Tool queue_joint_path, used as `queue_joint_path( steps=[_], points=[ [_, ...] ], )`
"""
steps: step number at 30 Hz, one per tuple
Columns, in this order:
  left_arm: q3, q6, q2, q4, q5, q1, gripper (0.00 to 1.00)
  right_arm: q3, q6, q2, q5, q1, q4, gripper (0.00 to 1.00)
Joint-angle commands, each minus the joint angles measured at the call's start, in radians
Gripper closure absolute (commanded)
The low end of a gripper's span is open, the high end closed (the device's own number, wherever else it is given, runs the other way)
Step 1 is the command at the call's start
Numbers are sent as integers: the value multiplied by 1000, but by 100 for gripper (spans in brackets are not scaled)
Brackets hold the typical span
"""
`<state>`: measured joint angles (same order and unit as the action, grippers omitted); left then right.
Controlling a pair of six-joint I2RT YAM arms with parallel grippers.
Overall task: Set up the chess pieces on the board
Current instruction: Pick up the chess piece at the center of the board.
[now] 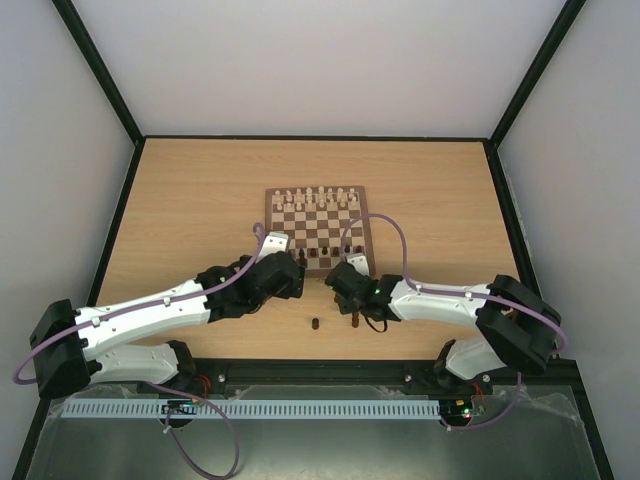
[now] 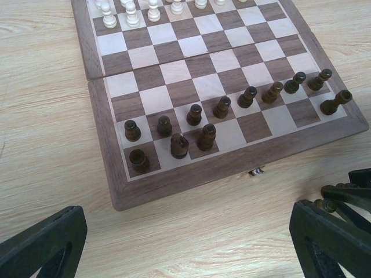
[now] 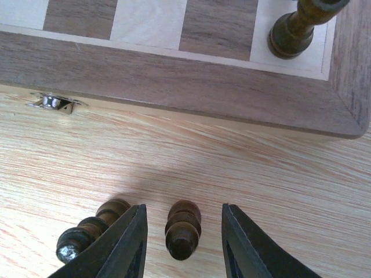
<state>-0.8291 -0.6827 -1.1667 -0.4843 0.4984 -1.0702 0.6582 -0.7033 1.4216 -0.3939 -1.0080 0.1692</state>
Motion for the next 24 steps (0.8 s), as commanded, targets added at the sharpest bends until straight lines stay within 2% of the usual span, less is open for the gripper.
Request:
queue_joint_path(
  steps=[1,15,24],
  points=[
    [-5,8,1,3,12,4,1,32,5,-5,-24,4,39,65],
    [5,10,21,2,9,4,1,44,5,6,-23,10,57,87],
    [19,14,51,1,9,9,1,161,38,-69,-69,12,165,87]
  ],
)
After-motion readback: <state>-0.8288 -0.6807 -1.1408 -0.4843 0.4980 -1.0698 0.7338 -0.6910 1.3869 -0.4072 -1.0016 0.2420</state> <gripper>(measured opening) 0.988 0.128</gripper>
